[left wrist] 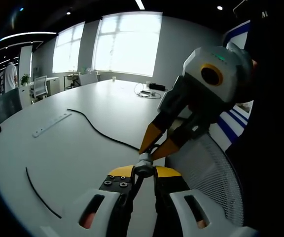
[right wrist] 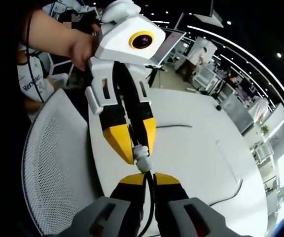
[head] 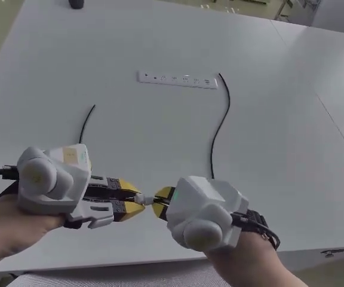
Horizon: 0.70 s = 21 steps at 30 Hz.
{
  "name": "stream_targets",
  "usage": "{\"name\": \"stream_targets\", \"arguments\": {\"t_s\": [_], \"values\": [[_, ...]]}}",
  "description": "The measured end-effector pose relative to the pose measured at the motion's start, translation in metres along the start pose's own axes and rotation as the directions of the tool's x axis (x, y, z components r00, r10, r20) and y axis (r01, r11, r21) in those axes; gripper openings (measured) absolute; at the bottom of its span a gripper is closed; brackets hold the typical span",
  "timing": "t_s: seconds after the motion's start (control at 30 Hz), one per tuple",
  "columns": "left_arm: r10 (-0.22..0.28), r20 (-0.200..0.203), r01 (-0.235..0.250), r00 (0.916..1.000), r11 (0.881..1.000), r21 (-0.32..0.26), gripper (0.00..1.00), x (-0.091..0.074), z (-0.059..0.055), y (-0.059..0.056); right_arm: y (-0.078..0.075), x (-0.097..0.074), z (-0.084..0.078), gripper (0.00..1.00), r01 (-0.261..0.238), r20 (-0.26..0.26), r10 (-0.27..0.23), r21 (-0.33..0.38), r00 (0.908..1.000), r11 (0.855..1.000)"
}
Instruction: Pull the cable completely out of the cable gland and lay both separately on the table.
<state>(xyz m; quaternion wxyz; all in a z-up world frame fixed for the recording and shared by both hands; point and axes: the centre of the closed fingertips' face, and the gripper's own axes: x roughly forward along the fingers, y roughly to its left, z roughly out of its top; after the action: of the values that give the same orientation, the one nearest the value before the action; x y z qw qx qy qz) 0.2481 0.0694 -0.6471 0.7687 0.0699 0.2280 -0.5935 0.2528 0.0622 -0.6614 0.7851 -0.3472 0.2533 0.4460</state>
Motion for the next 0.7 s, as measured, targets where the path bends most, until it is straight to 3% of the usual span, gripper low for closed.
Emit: {"name": "stream_targets", "arguments": {"t_s": [0.27,0.7], "values": [[-0.001,0.006,0.001,1.0,1.0,0.007,0.15,0.0018,0.0023,0.0016,-0.0038,-0.0001,-0.002,0.0,0.001,0.001,-0.001,0.068,1.0,0.998],[-0.003,0.002,0.003,1.0,1.0,0.014,0.15,0.006,0.0008,0.0007,-0.0036,0.0007,-0.0081,0.0,-0.014,0.005,0.013,0.197,0.9999,0.98]]}}
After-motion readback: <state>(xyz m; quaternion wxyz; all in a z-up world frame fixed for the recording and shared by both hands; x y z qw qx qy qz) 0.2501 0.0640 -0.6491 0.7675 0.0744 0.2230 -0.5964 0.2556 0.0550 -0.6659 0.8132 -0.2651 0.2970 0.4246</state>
